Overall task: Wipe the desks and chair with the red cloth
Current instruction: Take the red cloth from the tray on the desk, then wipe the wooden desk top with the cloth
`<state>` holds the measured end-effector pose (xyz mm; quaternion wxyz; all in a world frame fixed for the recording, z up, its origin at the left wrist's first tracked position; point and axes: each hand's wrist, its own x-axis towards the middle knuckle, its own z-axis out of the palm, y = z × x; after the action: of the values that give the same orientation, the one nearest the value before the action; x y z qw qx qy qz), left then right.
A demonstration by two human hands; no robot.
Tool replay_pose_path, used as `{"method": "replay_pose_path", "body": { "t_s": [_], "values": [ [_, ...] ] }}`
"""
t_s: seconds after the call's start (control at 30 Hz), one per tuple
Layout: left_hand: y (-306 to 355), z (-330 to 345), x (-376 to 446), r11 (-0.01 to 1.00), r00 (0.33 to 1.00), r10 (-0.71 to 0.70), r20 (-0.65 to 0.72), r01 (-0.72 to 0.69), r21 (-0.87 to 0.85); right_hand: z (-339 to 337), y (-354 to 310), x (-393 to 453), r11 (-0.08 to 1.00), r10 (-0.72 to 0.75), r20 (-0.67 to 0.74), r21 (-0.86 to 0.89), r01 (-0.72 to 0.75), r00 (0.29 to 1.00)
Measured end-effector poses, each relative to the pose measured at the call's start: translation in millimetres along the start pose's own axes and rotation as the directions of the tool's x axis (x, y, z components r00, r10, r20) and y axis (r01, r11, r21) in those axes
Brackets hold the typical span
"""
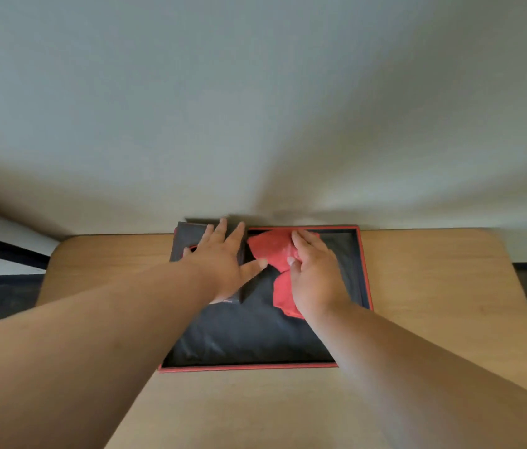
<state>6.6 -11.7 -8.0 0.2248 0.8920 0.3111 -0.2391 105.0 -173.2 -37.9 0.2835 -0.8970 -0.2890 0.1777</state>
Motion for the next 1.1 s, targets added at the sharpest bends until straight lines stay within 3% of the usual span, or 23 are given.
{"method": "replay_pose_path", "body": {
  "t_s": [0.03, 0.07, 0.13, 0.2, 0.27, 0.33, 0.43, 0.5, 0.53, 0.6, 0.8, 0.97, 1.1],
  "values": [
    [10, -11, -9, 0.968, 0.998, -0.051, -0.031, 0.041, -0.247, -14, -12, -8, 0.996, -0.022, -0.021, 0.081, 0.023, 1.0],
    [20, -23, -19, 0.859, 0.993, -0.112, -0.037, 0.078, -0.505, -28, -26, -15, 0.986, -0.031, -0.04, 0.16, 0.037, 0.999],
    [38, -47, -45, 0.518, 0.989, -0.132, 0.071, 0.13, -0.846, -57, -52, -28, 0.96, -0.04, -0.042, 0.274, 0.05, 0.998],
    [53, -74, -77, 0.286, 0.991, -0.032, 0.127, 0.131, -0.949, -89, -80, -41, 0.934, -0.067, -0.009, 0.352, 0.066, 0.998],
    [67, -105, -110, 0.166, 0.995, -0.073, 0.064, 0.076, -0.983, -121, -108, -54, 0.908, -0.091, 0.008, 0.411, 0.079, 0.996],
    [78, -141, -147, 0.144, 0.988, -0.154, -0.018, 0.004, -0.99, -159, -137, -68, 0.837, -0.05, 0.019, 0.546, 0.032, 0.999],
    [90, -189, -206, 0.135, 0.987, -0.143, -0.069, -0.05, -0.99, -209, -176, -85, 0.49, 0.114, 0.242, 0.83, -0.266, 0.964],
    [91, -215, -248, 0.128, 0.982, -0.155, -0.109, -0.089, -0.988, -239, -202, -94, 0.284, 0.014, 0.512, 0.821, -0.495, 0.859],
    [89, -225, -271, 0.127, 0.978, -0.166, -0.124, -0.103, -0.987, -250, -216, -101, 0.26, -0.059, 0.638, 0.752, -0.605, 0.768],
    [86, -241, -310, 0.148, 0.974, -0.179, -0.135, -0.109, -0.983, -265, -239, -113, 0.29, -0.156, 0.742, 0.665, -0.688, 0.652],
    [29, -256, -422, 0.11, 0.925, -0.354, -0.137, -0.104, -0.989, -263, -333, -172, 0.448, -0.325, 0.779, 0.627, -0.638, 0.537],
    [-58, -235, -513, 0.001, 0.886, -0.457, -0.085, -0.095, -0.995, -213, -409, -245, 0.564, -0.284, 0.871, 0.49, -0.665, 0.401],
    [-153, -203, -589, -0.017, 0.835, -0.542, -0.096, -0.125, -0.992, -149, -480, -318, 0.645, -0.283, 0.9, 0.434, -0.629, 0.33]
  ]
}}
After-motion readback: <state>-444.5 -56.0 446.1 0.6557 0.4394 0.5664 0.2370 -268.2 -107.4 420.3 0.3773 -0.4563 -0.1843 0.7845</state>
